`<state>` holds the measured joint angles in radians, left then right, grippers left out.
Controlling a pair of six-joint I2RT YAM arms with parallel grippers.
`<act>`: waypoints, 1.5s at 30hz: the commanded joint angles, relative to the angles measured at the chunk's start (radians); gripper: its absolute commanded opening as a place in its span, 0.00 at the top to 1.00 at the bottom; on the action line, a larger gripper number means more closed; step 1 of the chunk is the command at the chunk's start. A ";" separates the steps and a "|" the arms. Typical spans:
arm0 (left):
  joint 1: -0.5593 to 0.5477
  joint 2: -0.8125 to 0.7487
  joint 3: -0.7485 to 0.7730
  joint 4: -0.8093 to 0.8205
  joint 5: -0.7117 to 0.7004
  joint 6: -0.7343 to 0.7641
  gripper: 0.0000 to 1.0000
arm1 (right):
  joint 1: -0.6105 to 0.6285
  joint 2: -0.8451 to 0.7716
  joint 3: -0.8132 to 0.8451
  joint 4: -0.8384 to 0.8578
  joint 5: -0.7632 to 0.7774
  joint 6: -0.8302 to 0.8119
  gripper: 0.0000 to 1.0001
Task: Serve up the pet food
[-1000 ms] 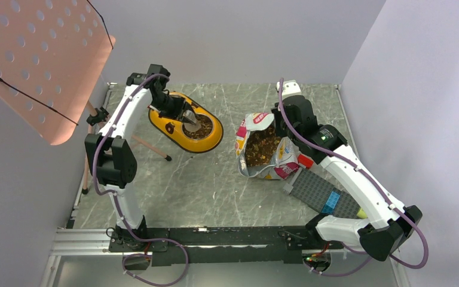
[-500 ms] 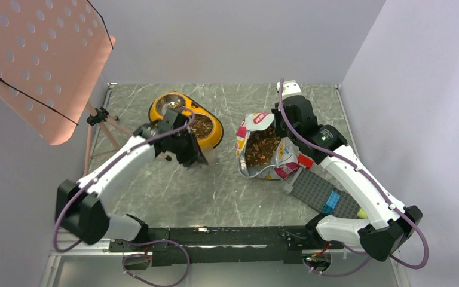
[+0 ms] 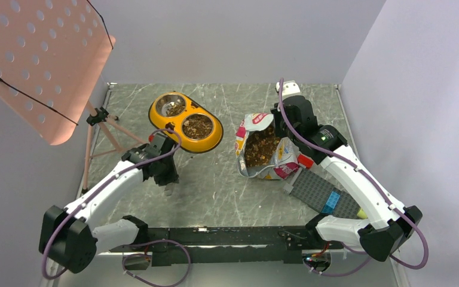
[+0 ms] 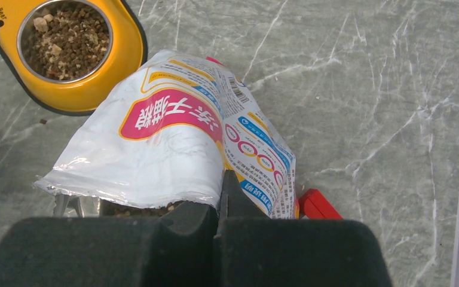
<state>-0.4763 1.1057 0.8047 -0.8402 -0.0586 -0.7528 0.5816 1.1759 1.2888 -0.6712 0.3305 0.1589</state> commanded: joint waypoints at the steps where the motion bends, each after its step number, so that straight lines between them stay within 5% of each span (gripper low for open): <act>1: 0.057 0.082 -0.010 -0.025 0.012 -0.012 0.90 | -0.014 -0.038 0.056 0.066 0.032 0.010 1.00; 4: 0.059 0.053 -0.073 0.015 0.045 -0.052 0.61 | -0.014 -0.039 0.058 0.062 0.033 0.011 1.00; 9: 0.071 -0.024 -0.111 0.009 0.038 -0.074 0.41 | -0.014 -0.045 0.049 0.059 0.041 0.011 1.00; 17: 0.056 -0.078 0.035 -0.115 -0.001 -0.027 0.22 | -0.015 -0.036 0.059 0.058 0.028 0.015 1.00; 21: 0.003 -0.083 0.176 -0.088 0.065 0.026 0.24 | -0.014 -0.029 0.060 0.059 0.022 0.014 1.00; 25: -0.120 -0.058 0.252 0.155 0.286 0.050 0.28 | -0.014 -0.021 0.064 0.061 0.011 0.020 1.00; 28: -0.259 0.024 0.357 0.237 0.284 0.055 0.09 | -0.014 -0.016 0.071 0.059 0.007 0.022 1.00; 30: -0.340 0.091 0.447 0.207 0.222 0.063 0.05 | -0.015 -0.018 0.075 0.055 0.007 0.024 1.00; 38: -0.456 0.394 0.684 0.069 0.093 0.068 0.10 | -0.014 -0.026 0.089 0.040 0.001 0.021 1.00; 43: -0.452 0.536 0.830 -0.135 -0.027 0.069 0.34 | -0.014 -0.036 0.092 0.014 -0.041 0.016 1.00; 45: -0.451 0.539 0.831 -0.133 -0.064 0.064 0.53 | -0.013 -0.035 0.088 0.002 -0.069 0.013 1.00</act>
<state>-0.9295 1.6508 1.5791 -0.8616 -0.0051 -0.6941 0.5770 1.1790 1.2972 -0.6865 0.2794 0.1661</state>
